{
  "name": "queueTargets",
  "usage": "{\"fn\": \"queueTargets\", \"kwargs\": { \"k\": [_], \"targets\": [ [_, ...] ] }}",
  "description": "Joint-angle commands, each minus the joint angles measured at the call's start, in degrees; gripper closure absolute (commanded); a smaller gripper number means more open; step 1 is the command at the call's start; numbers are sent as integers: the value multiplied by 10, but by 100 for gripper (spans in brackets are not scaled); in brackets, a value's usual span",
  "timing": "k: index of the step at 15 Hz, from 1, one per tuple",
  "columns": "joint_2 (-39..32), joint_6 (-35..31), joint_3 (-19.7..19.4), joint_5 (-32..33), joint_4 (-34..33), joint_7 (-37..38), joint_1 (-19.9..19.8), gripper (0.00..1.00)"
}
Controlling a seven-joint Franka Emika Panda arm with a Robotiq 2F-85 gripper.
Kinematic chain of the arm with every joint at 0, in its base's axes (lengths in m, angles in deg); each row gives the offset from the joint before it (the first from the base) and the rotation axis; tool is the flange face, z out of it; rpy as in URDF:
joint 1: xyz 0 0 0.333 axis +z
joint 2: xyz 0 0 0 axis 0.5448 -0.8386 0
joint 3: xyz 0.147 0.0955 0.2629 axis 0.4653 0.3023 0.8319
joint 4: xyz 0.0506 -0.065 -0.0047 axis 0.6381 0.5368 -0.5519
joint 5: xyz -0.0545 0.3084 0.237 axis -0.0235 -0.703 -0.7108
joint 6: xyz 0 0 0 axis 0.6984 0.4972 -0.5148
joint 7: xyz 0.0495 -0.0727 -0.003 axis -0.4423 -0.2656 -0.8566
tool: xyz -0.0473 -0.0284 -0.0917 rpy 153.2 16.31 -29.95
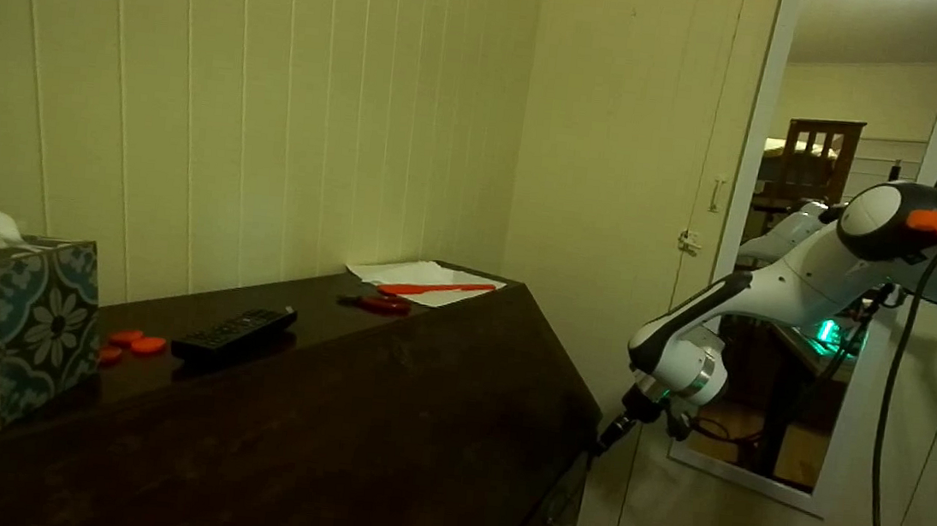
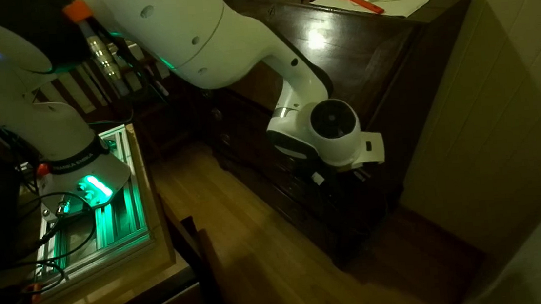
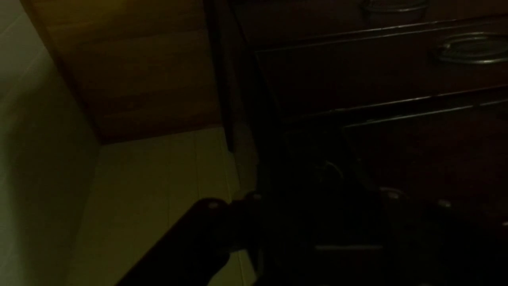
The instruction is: Push out the compartment on the far right side of the dresser
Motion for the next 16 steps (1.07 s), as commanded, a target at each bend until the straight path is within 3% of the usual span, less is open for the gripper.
{"fn": "queueTargets", "kwargs": {
  "k": [1, 4, 6, 7, 11, 16],
  "targets": [
    [-12, -15, 13, 6, -4, -16, -15, 46],
    [-15, -5, 10, 7, -5, -12, -11, 39],
    [-19, -3, 9, 8, -7, -11, -10, 48],
    [-22, -2, 11, 8, -7, -13, -12, 69],
    [-27, 0, 20, 11, -7, -23, -13, 94],
    [-9, -13, 8, 13, 11, -18, -9, 93]
  ]
}}
